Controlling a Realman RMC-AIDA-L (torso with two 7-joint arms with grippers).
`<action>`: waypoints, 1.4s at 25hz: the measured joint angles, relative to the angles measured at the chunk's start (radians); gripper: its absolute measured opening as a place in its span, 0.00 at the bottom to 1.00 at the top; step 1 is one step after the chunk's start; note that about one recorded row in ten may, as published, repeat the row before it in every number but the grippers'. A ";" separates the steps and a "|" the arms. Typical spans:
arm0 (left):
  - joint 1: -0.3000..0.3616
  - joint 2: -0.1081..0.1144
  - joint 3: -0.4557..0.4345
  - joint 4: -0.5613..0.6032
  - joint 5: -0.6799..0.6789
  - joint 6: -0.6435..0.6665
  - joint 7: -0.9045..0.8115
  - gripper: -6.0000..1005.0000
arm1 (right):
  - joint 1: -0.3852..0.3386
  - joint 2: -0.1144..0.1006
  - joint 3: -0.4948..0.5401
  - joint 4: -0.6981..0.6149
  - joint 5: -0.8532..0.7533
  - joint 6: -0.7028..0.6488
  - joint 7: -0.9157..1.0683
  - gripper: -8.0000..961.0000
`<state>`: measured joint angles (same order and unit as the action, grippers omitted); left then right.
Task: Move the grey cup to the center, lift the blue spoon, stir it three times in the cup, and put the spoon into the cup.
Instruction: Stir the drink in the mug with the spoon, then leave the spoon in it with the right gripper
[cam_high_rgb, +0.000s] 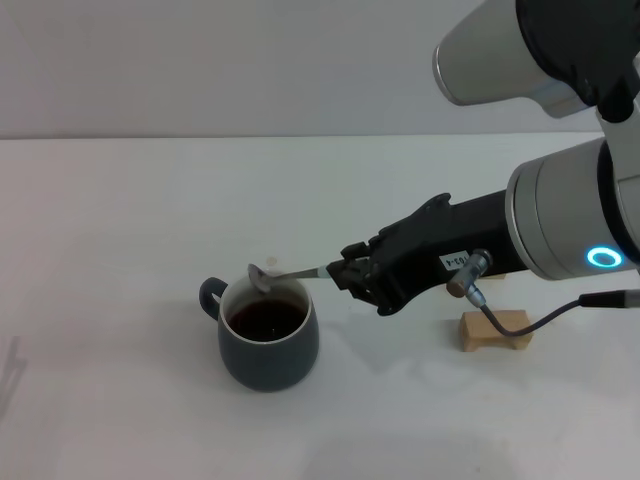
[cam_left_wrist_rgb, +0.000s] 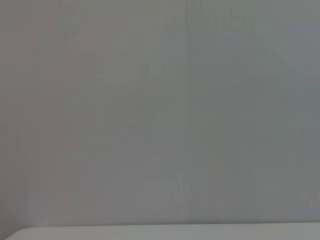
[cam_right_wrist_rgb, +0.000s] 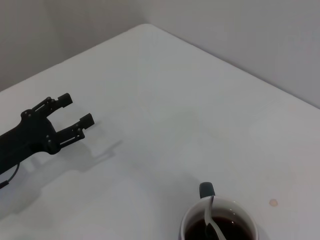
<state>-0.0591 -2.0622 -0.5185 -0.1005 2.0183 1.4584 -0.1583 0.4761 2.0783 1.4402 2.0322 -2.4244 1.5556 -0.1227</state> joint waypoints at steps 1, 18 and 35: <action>0.001 0.000 0.000 0.000 0.000 0.001 0.000 0.86 | -0.001 0.000 0.000 -0.001 0.000 0.000 0.000 0.15; 0.004 -0.003 -0.005 -0.002 0.000 0.007 0.000 0.86 | -0.034 -0.004 -0.023 -0.019 -0.018 -0.006 -0.008 0.15; 0.008 -0.003 0.000 -0.004 0.000 0.009 0.001 0.86 | -0.012 -0.003 -0.063 -0.156 -0.019 -0.094 -0.052 0.15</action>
<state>-0.0507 -2.0648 -0.5183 -0.1044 2.0187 1.4676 -0.1572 0.4643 2.0753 1.3776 1.8762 -2.4436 1.4615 -0.1749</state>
